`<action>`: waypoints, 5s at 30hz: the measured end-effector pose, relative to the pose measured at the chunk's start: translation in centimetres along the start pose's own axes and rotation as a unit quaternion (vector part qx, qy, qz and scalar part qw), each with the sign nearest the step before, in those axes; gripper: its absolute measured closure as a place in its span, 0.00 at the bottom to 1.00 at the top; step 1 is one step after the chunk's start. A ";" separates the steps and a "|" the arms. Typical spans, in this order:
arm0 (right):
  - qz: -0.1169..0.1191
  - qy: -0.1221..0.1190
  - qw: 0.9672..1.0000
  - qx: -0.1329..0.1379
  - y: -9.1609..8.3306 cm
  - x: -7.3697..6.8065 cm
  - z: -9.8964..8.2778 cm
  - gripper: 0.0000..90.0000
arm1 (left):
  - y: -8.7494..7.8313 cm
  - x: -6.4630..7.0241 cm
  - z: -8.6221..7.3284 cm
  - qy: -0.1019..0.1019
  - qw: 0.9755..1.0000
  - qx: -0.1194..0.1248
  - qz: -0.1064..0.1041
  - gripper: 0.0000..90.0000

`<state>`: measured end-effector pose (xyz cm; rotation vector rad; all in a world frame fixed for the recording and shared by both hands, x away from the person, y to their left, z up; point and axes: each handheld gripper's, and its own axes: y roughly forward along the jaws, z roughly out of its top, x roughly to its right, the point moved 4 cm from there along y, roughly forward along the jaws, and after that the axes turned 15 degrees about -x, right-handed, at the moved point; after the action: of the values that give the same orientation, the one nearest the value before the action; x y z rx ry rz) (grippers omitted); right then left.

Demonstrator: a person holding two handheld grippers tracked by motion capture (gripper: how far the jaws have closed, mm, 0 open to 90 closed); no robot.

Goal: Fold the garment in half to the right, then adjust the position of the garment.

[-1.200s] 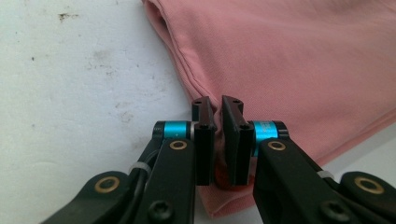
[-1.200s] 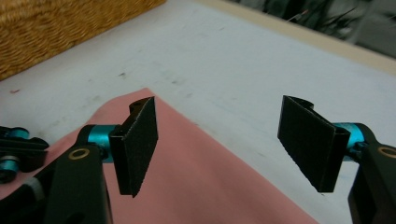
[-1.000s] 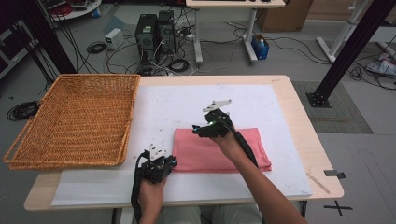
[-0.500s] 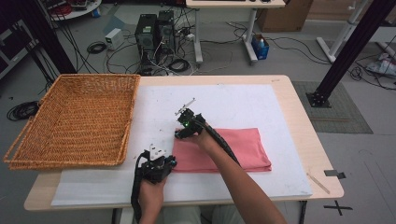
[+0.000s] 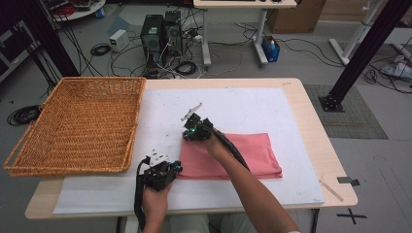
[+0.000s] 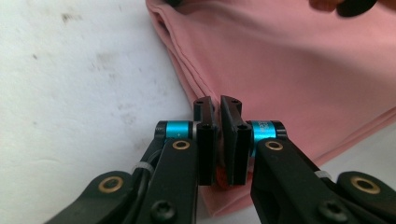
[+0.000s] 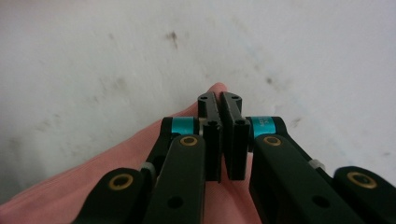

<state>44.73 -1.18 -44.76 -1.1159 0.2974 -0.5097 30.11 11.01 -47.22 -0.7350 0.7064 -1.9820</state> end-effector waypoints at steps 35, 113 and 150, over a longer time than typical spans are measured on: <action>0.026 0.152 0.977 0.145 -11.4 11.2 -14.8 0.98 | 6.0 16.5 10.2 0.106 0.975 0.044 -0.190 0.94; -0.132 0.304 0.919 0.215 -14.6 6.0 -29.4 0.30 | -0.2 2.1 5.2 0.017 0.987 0.147 -0.066 0.28; -0.168 0.347 0.892 0.235 -15.1 6.9 -30.3 0.24 | 8.8 9.6 9.3 0.032 0.996 -0.018 -0.078 0.28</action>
<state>32.65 -33.55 -43.49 -0.4732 0.5676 -1.2262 37.37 -3.13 -45.18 -0.7710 0.7441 -2.1472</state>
